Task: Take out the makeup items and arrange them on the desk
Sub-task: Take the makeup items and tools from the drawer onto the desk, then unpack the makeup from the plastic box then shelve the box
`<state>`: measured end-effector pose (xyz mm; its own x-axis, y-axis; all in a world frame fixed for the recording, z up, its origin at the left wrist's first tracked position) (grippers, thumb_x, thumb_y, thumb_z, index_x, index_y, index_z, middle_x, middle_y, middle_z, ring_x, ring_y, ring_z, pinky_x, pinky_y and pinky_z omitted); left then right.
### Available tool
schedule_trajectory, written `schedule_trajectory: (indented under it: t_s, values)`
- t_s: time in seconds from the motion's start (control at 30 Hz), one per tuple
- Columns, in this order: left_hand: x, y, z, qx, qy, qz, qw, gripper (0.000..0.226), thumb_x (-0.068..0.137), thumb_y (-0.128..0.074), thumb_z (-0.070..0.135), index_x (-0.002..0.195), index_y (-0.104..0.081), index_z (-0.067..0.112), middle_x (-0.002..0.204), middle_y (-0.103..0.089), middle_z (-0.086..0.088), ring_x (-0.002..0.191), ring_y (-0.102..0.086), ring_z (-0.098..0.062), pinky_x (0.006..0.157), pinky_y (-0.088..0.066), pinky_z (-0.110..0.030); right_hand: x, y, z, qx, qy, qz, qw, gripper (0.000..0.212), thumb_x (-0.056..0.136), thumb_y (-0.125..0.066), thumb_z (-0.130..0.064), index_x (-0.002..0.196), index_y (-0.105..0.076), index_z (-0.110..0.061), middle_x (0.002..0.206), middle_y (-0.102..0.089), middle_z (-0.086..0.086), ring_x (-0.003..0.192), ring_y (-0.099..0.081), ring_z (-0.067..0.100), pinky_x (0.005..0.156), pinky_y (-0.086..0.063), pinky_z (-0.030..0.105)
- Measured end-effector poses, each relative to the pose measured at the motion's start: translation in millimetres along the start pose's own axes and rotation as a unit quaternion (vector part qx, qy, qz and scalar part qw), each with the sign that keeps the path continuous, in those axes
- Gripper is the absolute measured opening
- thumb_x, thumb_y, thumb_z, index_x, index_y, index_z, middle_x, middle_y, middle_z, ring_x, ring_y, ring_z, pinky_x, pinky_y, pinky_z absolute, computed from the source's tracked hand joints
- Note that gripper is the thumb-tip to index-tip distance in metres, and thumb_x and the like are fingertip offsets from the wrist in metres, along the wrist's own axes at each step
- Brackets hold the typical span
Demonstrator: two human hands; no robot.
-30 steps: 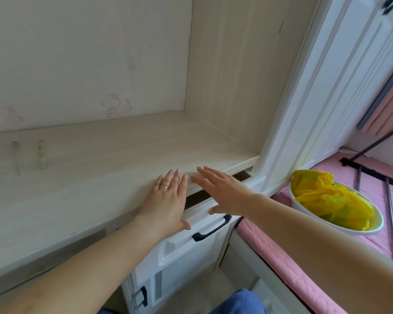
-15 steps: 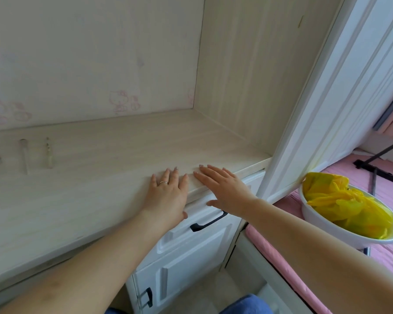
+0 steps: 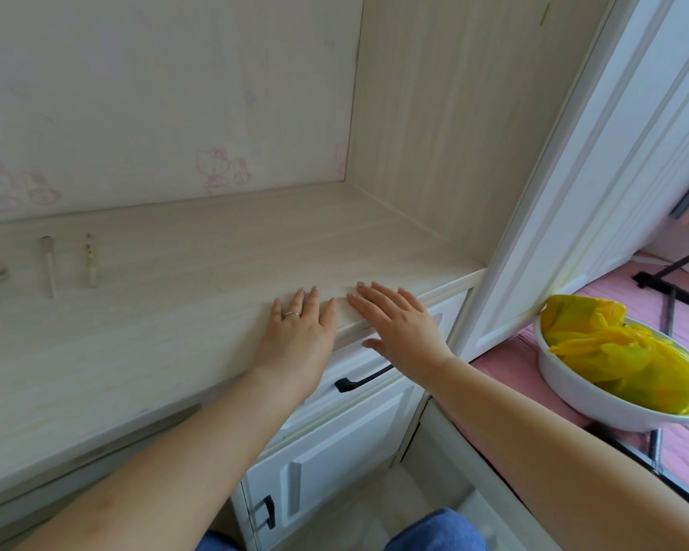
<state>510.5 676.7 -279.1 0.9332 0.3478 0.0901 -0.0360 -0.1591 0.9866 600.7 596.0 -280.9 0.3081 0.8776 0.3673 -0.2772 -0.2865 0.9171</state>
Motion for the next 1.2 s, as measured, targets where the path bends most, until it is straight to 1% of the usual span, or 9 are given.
schedule_trajectory:
  t_s: [0.3,0.43,0.5,0.6,0.67,0.83,1.0,1.03,1.2]
  values:
    - [-3,4,0,-0.007,-0.006,0.014,1.000,0.081,0.090,-0.056,0.019,0.150,-0.001,0.013,0.159,-0.002,-0.018,0.147,-0.008,-0.032,0.117,-0.011,-0.050,-2,4,-1,0.000,-0.014,-0.007,1.000,0.084,0.067,-0.081,-0.037,0.139,-0.042,-0.022,0.143,-0.048,0.002,0.132,-0.046,0.024,0.108,-0.033,0.044]
    - [-4,9,-1,-0.065,-0.004,0.008,0.998,0.079,0.089,-0.054,0.041,0.150,-0.008,0.018,0.160,-0.004,-0.011,0.147,-0.008,-0.028,0.118,-0.010,-0.046,3,7,-1,0.058,-0.024,-0.100,0.993,0.082,0.082,-0.064,-0.045,0.149,-0.018,-0.030,0.158,-0.018,-0.006,0.146,-0.015,0.018,0.118,-0.009,0.040]
    - [2,19,-8,-0.121,-0.001,0.014,0.993,0.077,0.082,-0.051,0.061,0.145,-0.026,0.024,0.157,-0.020,-0.005,0.144,-0.019,-0.024,0.116,-0.018,-0.042,15,16,3,0.118,-0.035,-0.156,0.980,0.078,0.081,-0.061,-0.053,0.147,-0.023,-0.034,0.156,-0.023,-0.009,0.143,-0.021,0.016,0.118,-0.017,0.037]
    - [20,33,-27,-0.213,0.015,0.018,0.977,0.072,0.075,-0.042,0.074,0.130,-0.047,0.029,0.136,-0.052,0.004,0.126,-0.047,-0.019,0.102,-0.039,-0.036,43,29,19,0.261,-0.086,-0.167,0.947,0.065,0.077,-0.067,-0.051,0.136,-0.042,-0.037,0.132,-0.054,-0.012,0.117,-0.053,0.010,0.100,-0.044,0.035]
    - [39,36,-43,-0.291,0.046,-0.010,0.955,0.064,0.079,-0.052,0.066,0.132,-0.047,0.030,0.132,-0.055,0.007,0.122,-0.051,-0.016,0.100,-0.043,-0.036,67,30,32,0.330,-0.111,-0.150,0.925,0.061,0.075,-0.069,-0.049,0.131,-0.048,-0.036,0.119,-0.060,-0.015,0.105,-0.058,0.005,0.093,-0.049,0.031]
    - [87,56,-84,-0.412,0.103,-0.007,0.905,0.051,0.081,-0.065,0.047,0.127,-0.054,0.029,0.122,-0.062,0.010,0.113,-0.058,-0.008,0.099,-0.045,-0.033,120,29,51,0.394,-0.154,-0.142,0.895,0.050,0.079,-0.070,-0.041,0.125,-0.054,-0.033,0.113,-0.062,-0.012,0.105,-0.058,0.003,0.092,-0.047,0.027]
    - [90,108,-124,-0.665,0.168,0.001,0.727,0.028,0.083,-0.067,0.011,0.110,-0.061,0.016,0.102,-0.069,0.001,0.082,-0.065,0.005,0.075,-0.049,-0.008,161,65,52,0.514,-0.199,-0.136,0.823,0.029,0.079,-0.072,-0.030,0.104,-0.059,-0.039,0.102,-0.066,-0.012,0.097,-0.063,0.000,0.094,-0.048,0.025]
    - [87,119,-132,-0.685,0.176,0.013,0.707,0.027,0.084,-0.066,0.006,0.109,-0.061,0.014,0.099,-0.069,0.001,0.079,-0.064,0.007,0.071,-0.047,-0.006,167,75,51,0.537,-0.205,-0.124,0.809,0.027,0.080,-0.072,-0.027,0.099,-0.059,-0.041,0.100,-0.067,-0.012,0.095,-0.064,0.001,0.095,-0.048,0.026]
    - [63,170,-176,-0.698,0.212,0.023,0.684,0.027,0.084,-0.063,0.000,0.102,-0.061,0.020,0.099,-0.070,0.002,0.082,-0.066,0.006,0.071,-0.047,-0.006,188,127,33,0.605,-0.218,-0.098,0.760,0.029,0.080,-0.070,-0.023,0.100,-0.059,-0.041,0.103,-0.067,-0.013,0.098,-0.064,0.000,0.089,-0.047,0.021]
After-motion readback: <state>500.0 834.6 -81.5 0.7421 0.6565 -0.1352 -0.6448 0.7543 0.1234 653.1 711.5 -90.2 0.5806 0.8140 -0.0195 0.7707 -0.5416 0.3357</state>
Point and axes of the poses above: each hand's wrist, its own x-axis towards the middle knuckle, its own y-axis out of the back of the hand, z = x × y, the point moved 8 cm from there along x, towards the middle knuckle
